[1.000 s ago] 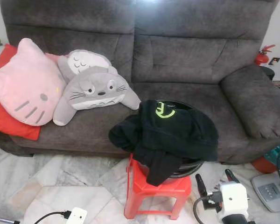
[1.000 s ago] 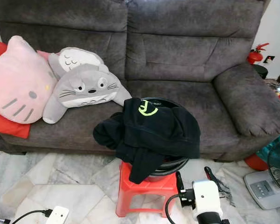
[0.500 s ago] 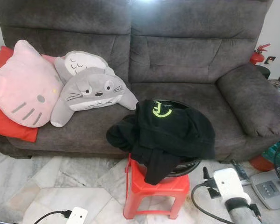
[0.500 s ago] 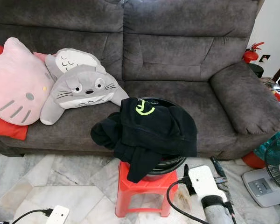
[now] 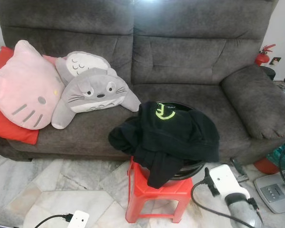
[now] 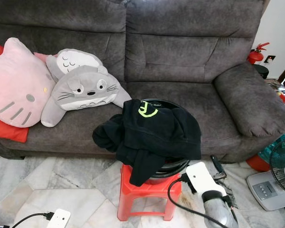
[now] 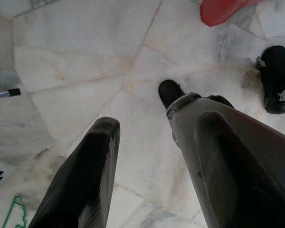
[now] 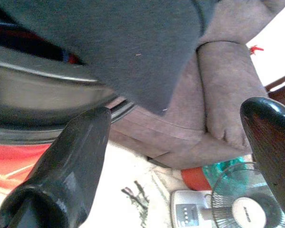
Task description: Hang hanger
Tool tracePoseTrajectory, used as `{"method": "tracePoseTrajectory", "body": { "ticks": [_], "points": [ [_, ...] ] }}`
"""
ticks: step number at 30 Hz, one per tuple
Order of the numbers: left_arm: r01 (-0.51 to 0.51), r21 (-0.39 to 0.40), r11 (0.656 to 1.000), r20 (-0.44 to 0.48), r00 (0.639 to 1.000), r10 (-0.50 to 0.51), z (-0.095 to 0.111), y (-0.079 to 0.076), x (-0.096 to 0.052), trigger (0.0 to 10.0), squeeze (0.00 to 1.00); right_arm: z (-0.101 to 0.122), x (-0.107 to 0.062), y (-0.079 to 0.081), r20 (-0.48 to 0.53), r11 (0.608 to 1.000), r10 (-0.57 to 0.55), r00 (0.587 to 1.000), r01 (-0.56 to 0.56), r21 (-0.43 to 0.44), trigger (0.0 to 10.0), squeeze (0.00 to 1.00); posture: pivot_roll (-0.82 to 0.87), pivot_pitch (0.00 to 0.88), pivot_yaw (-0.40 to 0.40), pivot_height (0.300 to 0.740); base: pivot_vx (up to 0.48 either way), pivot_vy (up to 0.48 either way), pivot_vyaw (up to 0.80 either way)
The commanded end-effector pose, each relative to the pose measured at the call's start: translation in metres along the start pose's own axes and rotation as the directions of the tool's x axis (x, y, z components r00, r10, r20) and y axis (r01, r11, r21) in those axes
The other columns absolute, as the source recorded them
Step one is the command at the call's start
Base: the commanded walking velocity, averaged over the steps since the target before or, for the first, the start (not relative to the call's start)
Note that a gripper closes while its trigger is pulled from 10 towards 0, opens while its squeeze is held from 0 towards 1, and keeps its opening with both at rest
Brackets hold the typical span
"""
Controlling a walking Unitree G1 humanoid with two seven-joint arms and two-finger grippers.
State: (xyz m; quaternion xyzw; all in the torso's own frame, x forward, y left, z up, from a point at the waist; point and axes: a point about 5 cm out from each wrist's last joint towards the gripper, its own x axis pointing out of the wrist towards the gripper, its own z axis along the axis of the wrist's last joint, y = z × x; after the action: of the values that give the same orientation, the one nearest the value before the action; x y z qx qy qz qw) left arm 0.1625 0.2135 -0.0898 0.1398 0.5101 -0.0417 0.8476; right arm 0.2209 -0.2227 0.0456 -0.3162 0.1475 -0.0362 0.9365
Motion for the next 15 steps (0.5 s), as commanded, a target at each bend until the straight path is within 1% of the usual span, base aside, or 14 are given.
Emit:
{"method": "tracePoseTrajectory", "body": {
  "ticks": [1, 4, 15],
  "points": [
    [0.005, -0.004, 1.0, -0.012, 1.0, -0.005, -0.0044, -0.0015, -0.0004, 10.0, 0.0, -0.0051, 0.0003, -0.0037, -0.026, 1.0, -0.014, 1.0, 0.014, -0.01, 10.0, 0.0, -0.18, 0.069, -0.065, 0.74, 0.0, 0.0, 0.0],
    [0.01, 0.001, 1.0, -0.011, 1.0, -0.01, -0.0042, -0.0019, -0.0004, 10.0, 0.0, -0.0084, 0.0027, -0.0068, -0.048, 0.999, -0.028, 0.998, 0.028, -0.02, 10.0, 0.0, -0.18, 0.06, -0.065, 0.74, 0.0, 0.0, 0.0],
    [0.011, 0.004, 1.0, -0.01, 1.0, -0.011, -0.0042, -0.0021, -0.0004, 10.0, 0.0, -0.0065, 0.0082, -0.0098, -0.043, 0.999, -0.047, 0.998, 0.046, -0.025, 10.0, 0.0, -0.18, 0.046, -0.065, 0.74, 0.0, 0.0, 0.0]
  ]
}}
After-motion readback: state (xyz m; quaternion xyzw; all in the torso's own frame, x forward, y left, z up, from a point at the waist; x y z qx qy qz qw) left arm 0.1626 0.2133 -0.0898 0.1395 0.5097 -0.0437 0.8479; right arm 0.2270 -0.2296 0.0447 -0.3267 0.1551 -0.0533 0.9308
